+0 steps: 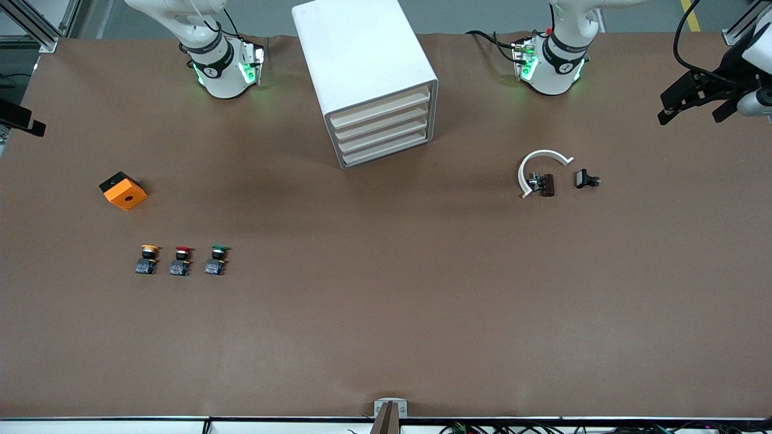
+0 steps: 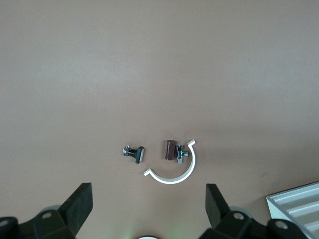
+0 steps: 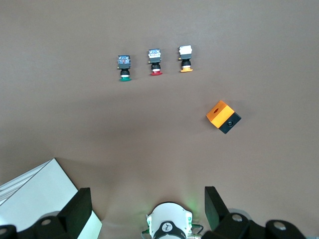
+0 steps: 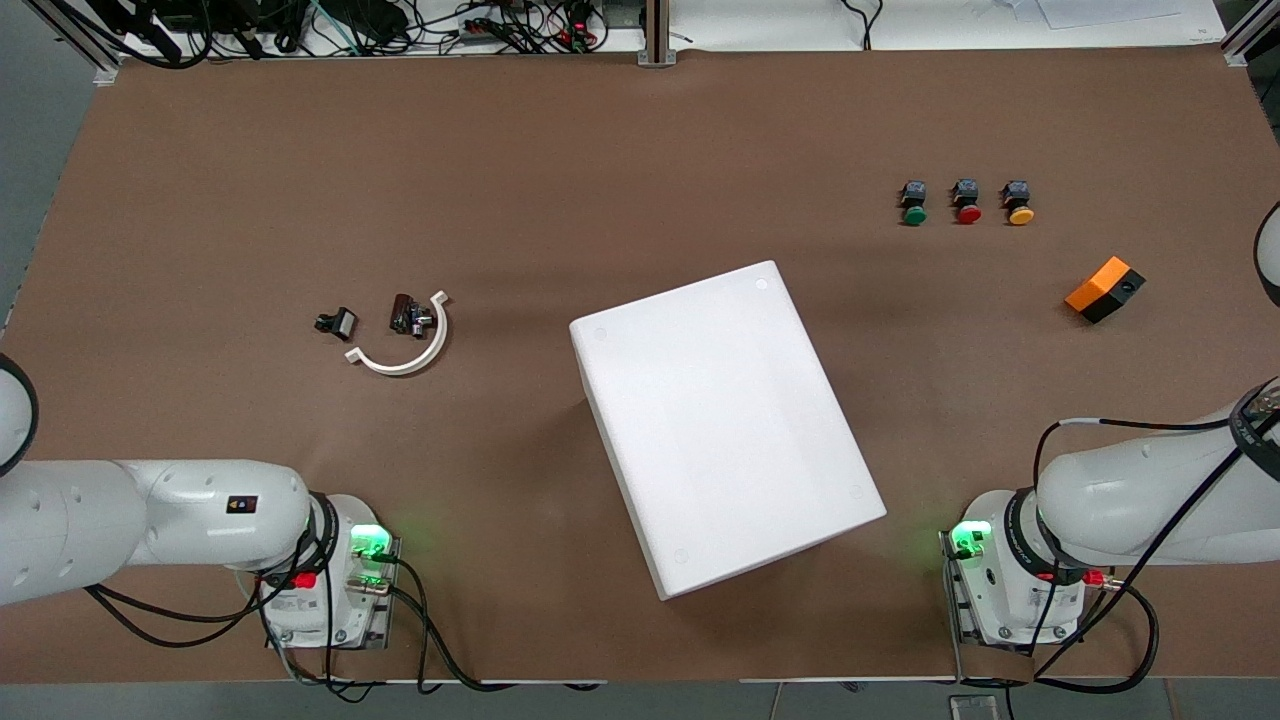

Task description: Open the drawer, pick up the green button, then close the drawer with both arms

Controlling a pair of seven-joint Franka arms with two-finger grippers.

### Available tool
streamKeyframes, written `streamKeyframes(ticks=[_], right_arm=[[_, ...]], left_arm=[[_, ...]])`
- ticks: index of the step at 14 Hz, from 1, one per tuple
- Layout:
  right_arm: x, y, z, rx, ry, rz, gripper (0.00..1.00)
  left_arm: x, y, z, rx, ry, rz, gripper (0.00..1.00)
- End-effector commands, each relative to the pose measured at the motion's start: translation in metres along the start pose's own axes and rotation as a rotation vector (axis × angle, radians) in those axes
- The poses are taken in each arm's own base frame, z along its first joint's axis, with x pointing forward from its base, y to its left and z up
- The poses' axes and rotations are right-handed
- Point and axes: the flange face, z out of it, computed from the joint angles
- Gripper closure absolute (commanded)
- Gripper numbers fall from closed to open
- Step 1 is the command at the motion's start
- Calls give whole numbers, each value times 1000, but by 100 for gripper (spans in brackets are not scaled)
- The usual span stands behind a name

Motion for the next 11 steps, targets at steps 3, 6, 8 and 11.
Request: streamKeyframes(ticks=[3, 6, 8, 11], right_arm=[[-27, -2, 12, 11, 25, 8, 0], [-49, 1, 23, 30, 86, 9, 0], [-48, -2, 23, 36, 96, 25, 0], [-48, -3, 21, 38, 108, 23, 0]], left_arm=[[0, -1, -7, 9, -26, 16, 0], [2, -4, 1, 8, -72, 8, 0], [5, -5, -2, 8, -66, -1, 0], [5, -3, -2, 8, -67, 4, 0]])
